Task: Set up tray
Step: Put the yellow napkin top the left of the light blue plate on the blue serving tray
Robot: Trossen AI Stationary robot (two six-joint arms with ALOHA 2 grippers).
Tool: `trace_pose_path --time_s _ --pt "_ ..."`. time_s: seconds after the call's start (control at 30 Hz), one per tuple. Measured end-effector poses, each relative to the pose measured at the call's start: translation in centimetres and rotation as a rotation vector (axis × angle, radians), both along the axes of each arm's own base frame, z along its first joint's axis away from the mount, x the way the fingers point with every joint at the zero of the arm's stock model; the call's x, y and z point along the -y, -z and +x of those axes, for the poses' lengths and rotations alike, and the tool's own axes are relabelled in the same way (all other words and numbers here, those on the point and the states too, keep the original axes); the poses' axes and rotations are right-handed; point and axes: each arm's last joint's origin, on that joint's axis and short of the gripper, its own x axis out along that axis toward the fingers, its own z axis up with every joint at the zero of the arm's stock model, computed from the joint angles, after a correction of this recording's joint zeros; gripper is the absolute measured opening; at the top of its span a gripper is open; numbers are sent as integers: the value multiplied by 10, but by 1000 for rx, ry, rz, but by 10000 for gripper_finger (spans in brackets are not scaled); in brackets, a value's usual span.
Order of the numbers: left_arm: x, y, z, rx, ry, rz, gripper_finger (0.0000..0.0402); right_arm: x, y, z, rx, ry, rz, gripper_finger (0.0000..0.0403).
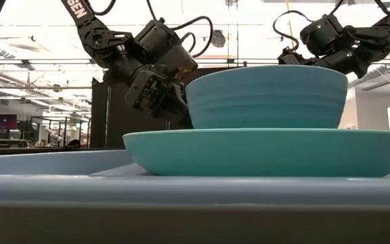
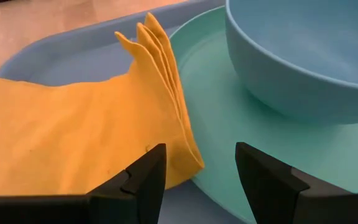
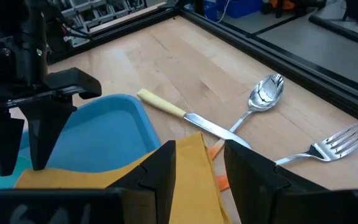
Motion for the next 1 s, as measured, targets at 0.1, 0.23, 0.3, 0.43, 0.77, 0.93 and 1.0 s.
trace_pose_path --time_s 0.1,0.23,0.3,0.43,0.77,0.93,1.0 --pt "0 0 0 6 2 3 198 0 0 0 1 0 -1 125" --pt "0 -1 0 9 3 4 198 0 -1 0 8 1 -1 125" --pt "0 -1 0 11 7 10 197 0 -1 0 7 1 0 125" --pt "0 -1 1 19 10 13 197 0 -1 0 7 1 -1 125" --pt "0 -2 1 32 11 20 197 0 -1 0 14 1 -4 125" --pt "-1 -2 2 40 10 22 198 0 -1 0 14 1 -4 125" --pt "-1 -2 2 38 1 28 197 0 -1 0 14 1 -4 125"
